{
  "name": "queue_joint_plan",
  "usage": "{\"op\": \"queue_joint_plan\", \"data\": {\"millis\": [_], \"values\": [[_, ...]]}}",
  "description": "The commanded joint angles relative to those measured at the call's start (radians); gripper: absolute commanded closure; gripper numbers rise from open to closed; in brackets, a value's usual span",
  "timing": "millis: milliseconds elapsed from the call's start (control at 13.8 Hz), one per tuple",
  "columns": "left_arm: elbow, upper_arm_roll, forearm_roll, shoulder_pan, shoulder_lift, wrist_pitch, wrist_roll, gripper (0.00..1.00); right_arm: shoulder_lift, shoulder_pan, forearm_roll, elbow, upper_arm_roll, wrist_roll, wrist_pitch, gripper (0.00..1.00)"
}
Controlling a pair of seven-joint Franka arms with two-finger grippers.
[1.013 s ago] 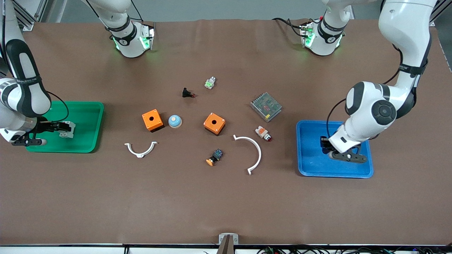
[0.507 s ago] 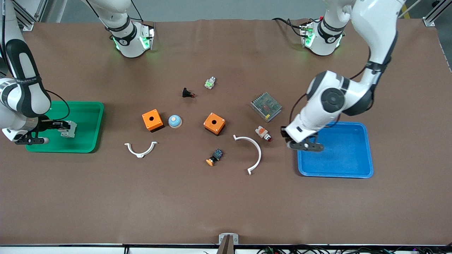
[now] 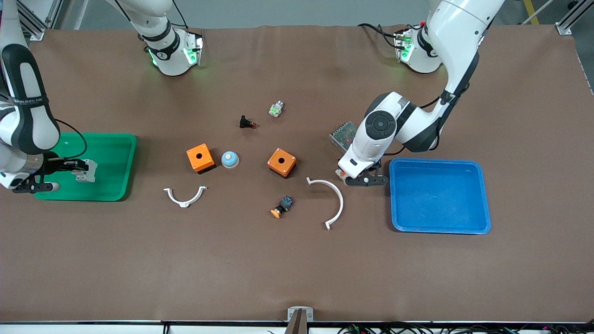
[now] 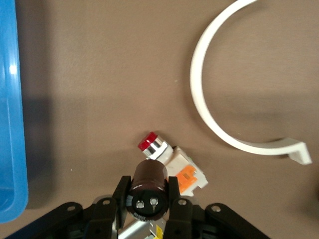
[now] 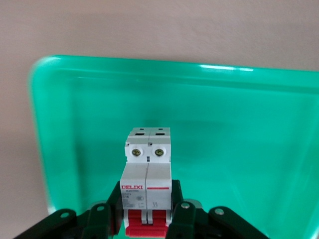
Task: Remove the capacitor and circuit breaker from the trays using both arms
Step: 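Lift the capacitor with the left gripper while the right gripper carries the breaker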
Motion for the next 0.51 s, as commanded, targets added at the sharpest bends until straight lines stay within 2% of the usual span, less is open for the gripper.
{"op": "queue_joint_plan", "data": {"millis": [0,289,434], "values": [[0.01,0.005,0.028,-0.019,0.013,0.009,-0.092,1.0,-0.135,0.085,-0.017,0.0,0.007,0.146,-0.172,0.73],[0.026,0.002,0.026,-0.07,0.016,0.011,-0.158,1.0,-0.192,0.28,0.007,0.084,0.008,0.406,-0.403,0.73],[0.027,0.002,0.026,-0.09,0.024,0.015,-0.198,1.0,-0.195,0.35,0.076,0.11,0.008,0.448,-0.448,0.73]]}}
